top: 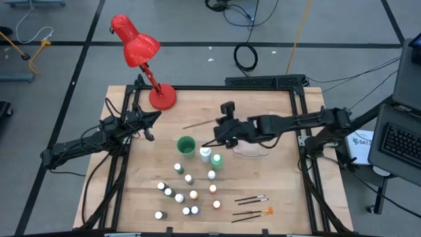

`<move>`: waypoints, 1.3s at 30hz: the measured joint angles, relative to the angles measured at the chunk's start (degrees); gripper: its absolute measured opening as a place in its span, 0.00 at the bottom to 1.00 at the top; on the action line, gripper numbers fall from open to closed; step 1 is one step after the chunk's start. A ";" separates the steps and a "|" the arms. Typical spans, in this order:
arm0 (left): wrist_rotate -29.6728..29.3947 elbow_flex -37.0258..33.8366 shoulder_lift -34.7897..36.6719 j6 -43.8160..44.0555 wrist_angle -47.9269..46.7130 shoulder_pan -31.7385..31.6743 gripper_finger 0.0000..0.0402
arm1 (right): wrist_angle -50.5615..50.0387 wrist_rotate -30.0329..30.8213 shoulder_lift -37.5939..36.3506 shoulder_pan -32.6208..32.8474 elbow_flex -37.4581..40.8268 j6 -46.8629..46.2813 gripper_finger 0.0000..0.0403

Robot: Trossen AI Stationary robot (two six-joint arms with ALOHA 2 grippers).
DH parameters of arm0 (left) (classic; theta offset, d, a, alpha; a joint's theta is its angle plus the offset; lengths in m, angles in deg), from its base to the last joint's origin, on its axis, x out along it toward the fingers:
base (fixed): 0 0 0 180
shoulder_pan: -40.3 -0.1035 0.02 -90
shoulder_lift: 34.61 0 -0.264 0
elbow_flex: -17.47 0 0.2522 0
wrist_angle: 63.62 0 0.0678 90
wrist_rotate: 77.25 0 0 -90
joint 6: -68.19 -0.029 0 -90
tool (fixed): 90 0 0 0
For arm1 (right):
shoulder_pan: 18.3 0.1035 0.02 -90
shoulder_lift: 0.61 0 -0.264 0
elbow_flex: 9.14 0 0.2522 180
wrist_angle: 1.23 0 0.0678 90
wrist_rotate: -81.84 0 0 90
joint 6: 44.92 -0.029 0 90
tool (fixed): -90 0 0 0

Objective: Pick & Place Paint Supplies
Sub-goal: Put the top gold paintbrush into the green cup

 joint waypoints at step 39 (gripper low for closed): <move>0.00 0.01 0.00 0.83 -3.25 -0.02 0.05 | 42.50 13.85 13.89 4.55 7.92 81.81 0.00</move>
